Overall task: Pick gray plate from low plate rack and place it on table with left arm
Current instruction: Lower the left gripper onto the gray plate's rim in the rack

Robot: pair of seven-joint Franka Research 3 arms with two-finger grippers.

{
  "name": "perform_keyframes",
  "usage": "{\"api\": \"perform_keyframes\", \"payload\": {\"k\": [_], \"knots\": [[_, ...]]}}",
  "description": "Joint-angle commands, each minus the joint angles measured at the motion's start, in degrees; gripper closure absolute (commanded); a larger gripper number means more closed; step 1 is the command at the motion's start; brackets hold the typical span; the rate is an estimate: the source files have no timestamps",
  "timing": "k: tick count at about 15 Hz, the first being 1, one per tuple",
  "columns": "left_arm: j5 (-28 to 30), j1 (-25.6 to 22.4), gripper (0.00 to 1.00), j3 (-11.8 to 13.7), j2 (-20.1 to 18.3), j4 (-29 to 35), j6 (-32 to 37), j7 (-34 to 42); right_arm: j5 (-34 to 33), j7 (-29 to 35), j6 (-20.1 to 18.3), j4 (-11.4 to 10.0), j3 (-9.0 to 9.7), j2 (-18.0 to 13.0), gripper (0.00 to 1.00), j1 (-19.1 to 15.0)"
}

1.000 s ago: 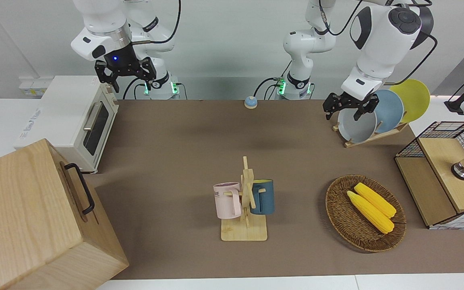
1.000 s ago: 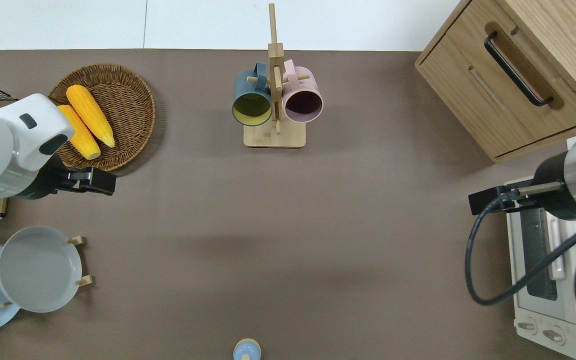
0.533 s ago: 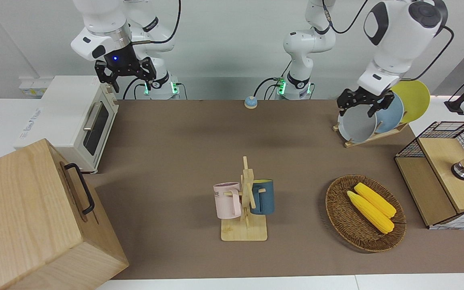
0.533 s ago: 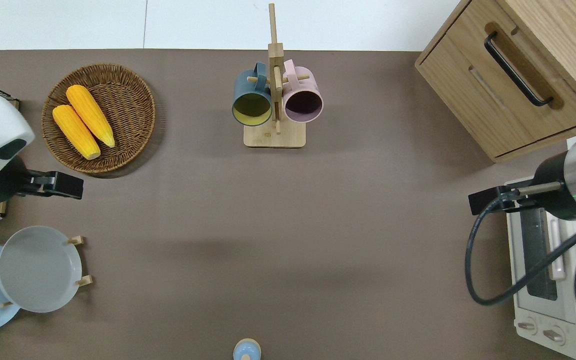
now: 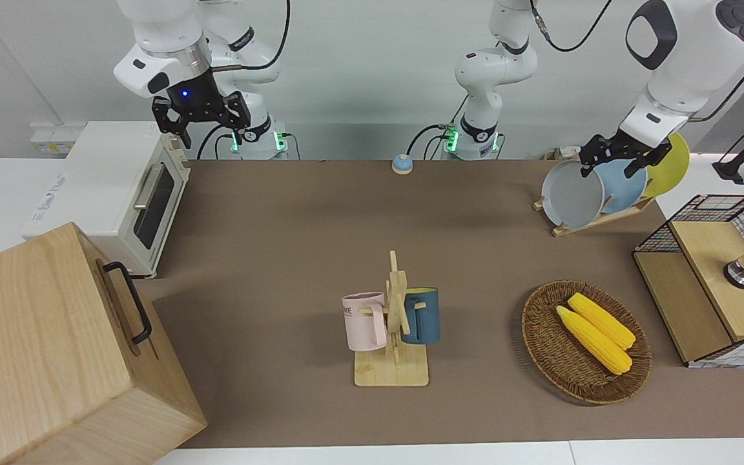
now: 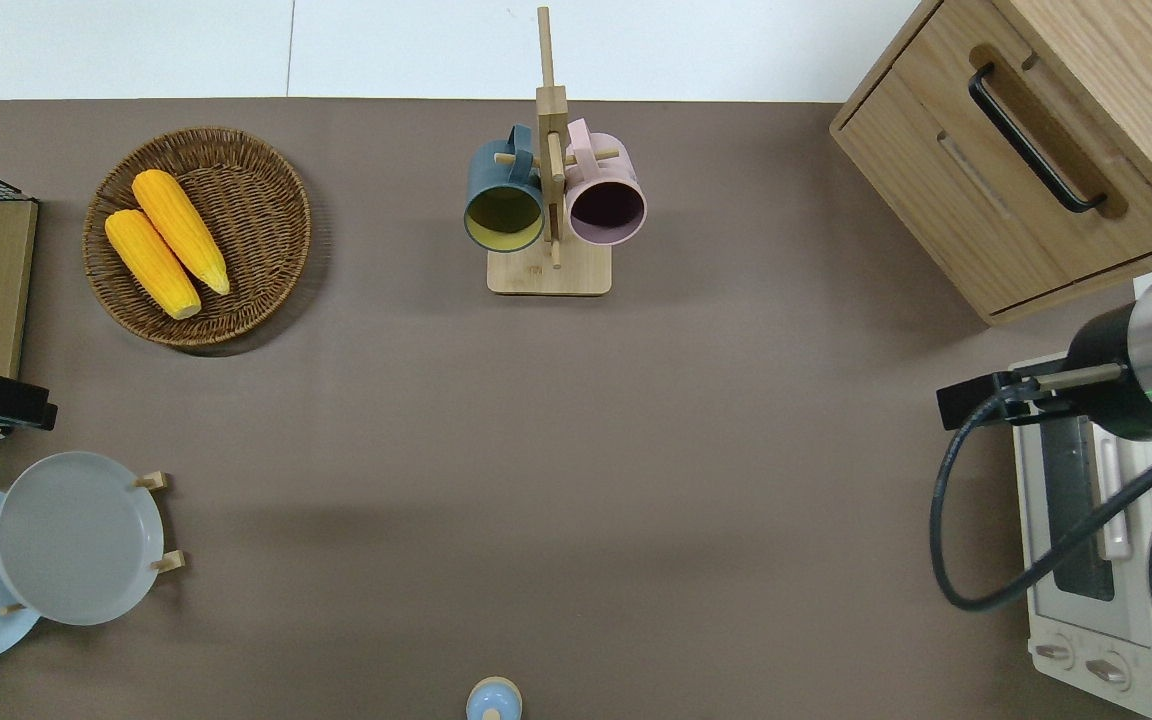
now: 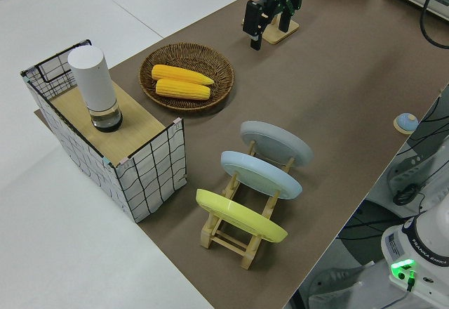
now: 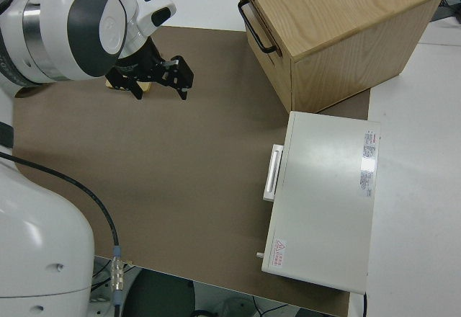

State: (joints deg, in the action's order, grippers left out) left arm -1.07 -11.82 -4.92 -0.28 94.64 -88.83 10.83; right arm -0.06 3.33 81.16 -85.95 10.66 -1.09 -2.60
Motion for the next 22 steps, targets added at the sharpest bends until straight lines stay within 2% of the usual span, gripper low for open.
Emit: {"api": "perform_keyframes", "payload": {"k": [1,5,10,17,22], "knots": [[-1.8,-0.5,0.0,-0.1,-4.3,4.7,0.3,1.0,0.6,-0.1,-0.8,0.3,0.33,-0.1,0.011,-0.6],[-3.6,-0.5,0.0,-0.1,-9.1,11.6,-2.0,0.9,0.6,-0.1,-0.8,0.3,0.33,-0.1,0.011,-0.6],[-3.8,-1.1,0.0,0.3,-14.8,21.4,-8.5,2.4,0.6,0.0,-0.8,0.3,0.33,-0.1,0.013,-0.6],[-3.9,-2.7,0.0,3.2,-16.3,29.0,-15.8,7.3,0.6,0.0,-0.8,0.3,0.33,-0.1,0.011,-0.6],[-4.4,-2.8,0.0,3.4,-18.2,34.5,-20.1,7.4,0.6,-0.1,-0.8,0.3,0.33,-0.1,0.011,-0.6]]}}
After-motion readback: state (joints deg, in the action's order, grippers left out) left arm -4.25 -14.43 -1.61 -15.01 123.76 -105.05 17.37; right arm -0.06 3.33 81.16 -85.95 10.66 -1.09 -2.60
